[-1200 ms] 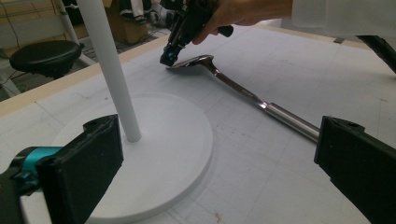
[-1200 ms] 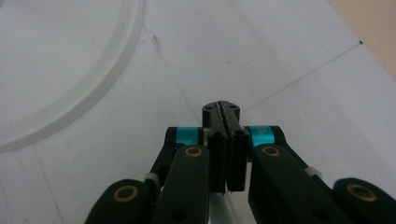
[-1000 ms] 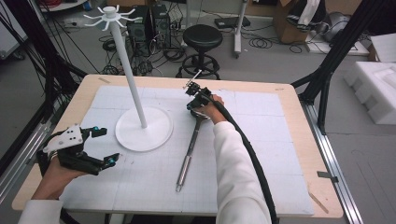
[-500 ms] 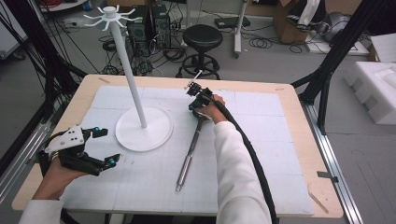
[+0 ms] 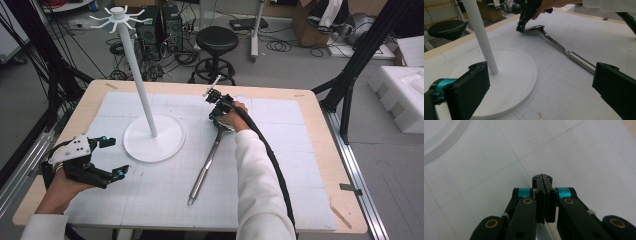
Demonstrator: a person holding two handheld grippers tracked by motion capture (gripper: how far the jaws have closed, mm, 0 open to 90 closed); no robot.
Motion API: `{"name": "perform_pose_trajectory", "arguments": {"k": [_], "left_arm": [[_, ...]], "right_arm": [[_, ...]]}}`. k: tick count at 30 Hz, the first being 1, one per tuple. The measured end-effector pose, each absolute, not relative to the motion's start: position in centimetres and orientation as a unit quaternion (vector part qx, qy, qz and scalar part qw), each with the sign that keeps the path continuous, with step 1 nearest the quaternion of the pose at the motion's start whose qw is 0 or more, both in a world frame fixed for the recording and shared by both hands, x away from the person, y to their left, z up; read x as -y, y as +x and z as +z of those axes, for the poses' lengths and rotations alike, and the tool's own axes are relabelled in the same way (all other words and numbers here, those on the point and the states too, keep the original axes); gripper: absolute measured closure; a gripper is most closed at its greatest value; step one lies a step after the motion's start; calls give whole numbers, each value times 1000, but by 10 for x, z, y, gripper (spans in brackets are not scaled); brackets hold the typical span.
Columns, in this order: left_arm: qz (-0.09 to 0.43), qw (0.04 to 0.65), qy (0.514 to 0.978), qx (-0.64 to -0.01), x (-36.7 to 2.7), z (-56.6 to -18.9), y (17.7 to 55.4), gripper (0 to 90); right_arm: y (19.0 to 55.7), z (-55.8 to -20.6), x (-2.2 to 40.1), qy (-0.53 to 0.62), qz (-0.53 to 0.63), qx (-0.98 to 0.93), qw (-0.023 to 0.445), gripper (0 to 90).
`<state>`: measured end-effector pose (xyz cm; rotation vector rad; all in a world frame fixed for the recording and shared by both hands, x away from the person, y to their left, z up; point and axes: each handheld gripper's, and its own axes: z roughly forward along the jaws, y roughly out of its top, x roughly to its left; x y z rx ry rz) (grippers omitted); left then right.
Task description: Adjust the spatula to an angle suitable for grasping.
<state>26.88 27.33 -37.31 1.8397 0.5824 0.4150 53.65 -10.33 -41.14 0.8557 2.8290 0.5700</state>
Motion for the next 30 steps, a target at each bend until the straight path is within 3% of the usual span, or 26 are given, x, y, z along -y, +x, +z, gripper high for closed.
{"name": "perform_pose_trajectory", "arguments": {"k": [30], "left_arm": [[174, 549, 782, -238, -264, -372, 266, 17]], "right_arm": [[511, -409, 159, 317, 189, -927, 62, 899]]}}
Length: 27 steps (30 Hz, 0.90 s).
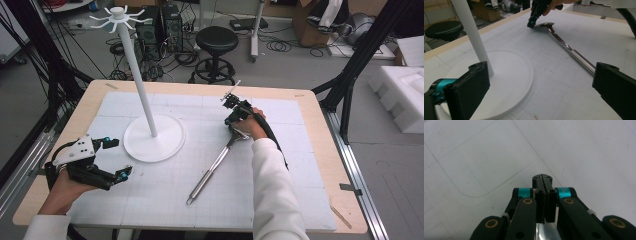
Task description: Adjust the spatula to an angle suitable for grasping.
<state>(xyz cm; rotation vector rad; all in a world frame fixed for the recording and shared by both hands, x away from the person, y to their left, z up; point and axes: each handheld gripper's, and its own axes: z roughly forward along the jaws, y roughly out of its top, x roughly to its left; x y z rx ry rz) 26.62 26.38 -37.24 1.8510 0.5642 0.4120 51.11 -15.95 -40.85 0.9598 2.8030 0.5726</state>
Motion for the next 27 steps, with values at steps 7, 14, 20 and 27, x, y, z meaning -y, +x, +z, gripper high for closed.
{"name": "perform_pose_trajectory", "arguments": {"k": [7, 14, 20, 27], "left_arm": [[173, 546, 786, -234, -260, -372, 266, 18], [172, 549, 784, -234, -259, -372, 265, 18], [172, 548, 784, -235, -259, -372, 265, 18], [172, 547, 785, -234, -257, -372, 265, 18]], "right_arm": [[501, -409, 178, 321, 195, -924, 63, 899], [490, -409, 198, 333, 205, -918, 64, 899], [479, -410, 213, 342, 211, -914, 62, 899], [468, -410, 226, 352, 215, -910, 54, 899]]}}
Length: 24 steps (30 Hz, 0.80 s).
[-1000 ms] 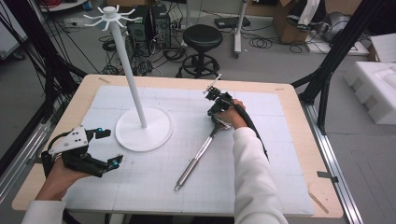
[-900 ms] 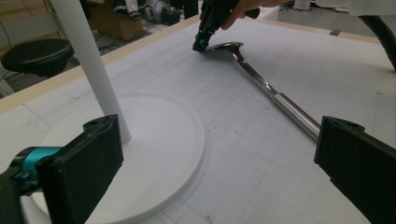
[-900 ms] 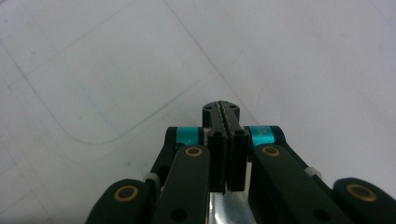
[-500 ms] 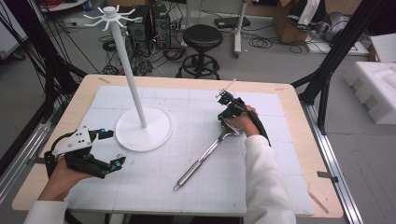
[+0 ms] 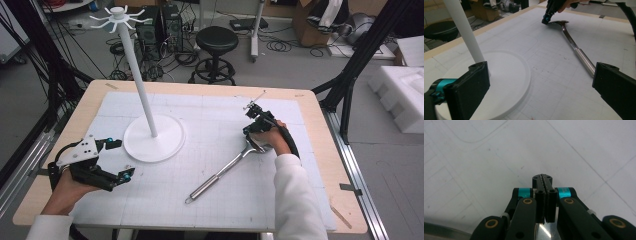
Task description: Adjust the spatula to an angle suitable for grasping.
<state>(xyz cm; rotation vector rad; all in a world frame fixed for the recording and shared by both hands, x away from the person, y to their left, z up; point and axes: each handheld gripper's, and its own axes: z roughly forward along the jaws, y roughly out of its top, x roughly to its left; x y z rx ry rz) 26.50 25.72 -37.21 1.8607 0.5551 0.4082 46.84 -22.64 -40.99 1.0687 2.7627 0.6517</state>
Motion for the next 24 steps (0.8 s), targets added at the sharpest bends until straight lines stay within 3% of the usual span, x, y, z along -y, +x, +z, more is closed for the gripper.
{"name": "perform_pose_trajectory", "arguments": {"k": [24], "left_arm": [[172, 547, 786, -232, -256, -372, 266, 18]], "right_arm": [[426, -412, 270, 355, 228, -906, 44, 899]]}}
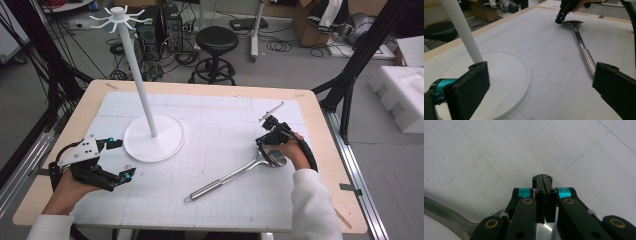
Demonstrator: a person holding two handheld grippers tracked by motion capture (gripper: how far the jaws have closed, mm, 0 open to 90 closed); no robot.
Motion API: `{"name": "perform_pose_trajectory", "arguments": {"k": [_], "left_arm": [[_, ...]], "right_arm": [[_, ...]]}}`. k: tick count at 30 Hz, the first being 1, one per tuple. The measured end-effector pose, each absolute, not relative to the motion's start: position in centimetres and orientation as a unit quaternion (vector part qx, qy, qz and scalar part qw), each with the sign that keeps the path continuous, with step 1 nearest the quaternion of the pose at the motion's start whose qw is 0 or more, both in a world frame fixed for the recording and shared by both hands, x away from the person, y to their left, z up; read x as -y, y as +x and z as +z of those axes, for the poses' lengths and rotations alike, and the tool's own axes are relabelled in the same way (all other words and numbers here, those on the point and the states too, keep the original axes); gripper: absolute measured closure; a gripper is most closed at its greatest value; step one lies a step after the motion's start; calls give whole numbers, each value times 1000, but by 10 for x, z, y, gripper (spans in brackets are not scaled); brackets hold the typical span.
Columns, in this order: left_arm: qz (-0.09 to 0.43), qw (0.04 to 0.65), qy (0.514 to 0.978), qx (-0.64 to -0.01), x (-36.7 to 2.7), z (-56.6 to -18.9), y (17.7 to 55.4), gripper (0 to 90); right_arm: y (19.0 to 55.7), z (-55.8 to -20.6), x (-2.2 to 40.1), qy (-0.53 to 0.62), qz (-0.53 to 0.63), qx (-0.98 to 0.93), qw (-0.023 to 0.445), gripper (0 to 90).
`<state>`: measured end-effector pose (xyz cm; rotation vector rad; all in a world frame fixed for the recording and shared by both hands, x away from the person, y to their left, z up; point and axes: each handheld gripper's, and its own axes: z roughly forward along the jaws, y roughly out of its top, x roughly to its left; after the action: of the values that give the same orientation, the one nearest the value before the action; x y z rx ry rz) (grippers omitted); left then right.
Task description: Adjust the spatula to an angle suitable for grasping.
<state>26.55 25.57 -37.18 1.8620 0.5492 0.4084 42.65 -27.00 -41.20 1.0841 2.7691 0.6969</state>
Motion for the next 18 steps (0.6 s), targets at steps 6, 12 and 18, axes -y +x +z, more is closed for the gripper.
{"name": "perform_pose_trajectory", "arguments": {"k": [6, 12, 18], "left_arm": [[172, 546, 787, -232, -256, -372, 266, 18], [171, 546, 787, -232, -255, -372, 267, 18], [171, 546, 787, -231, -254, -372, 267, 18]], "right_arm": [[414, -412, 281, 349, 233, -907, 37, 898], [404, -411, 288, 346, 237, -907, 36, 898], [396, -411, 294, 345, 239, -907, 29, 898]]}}
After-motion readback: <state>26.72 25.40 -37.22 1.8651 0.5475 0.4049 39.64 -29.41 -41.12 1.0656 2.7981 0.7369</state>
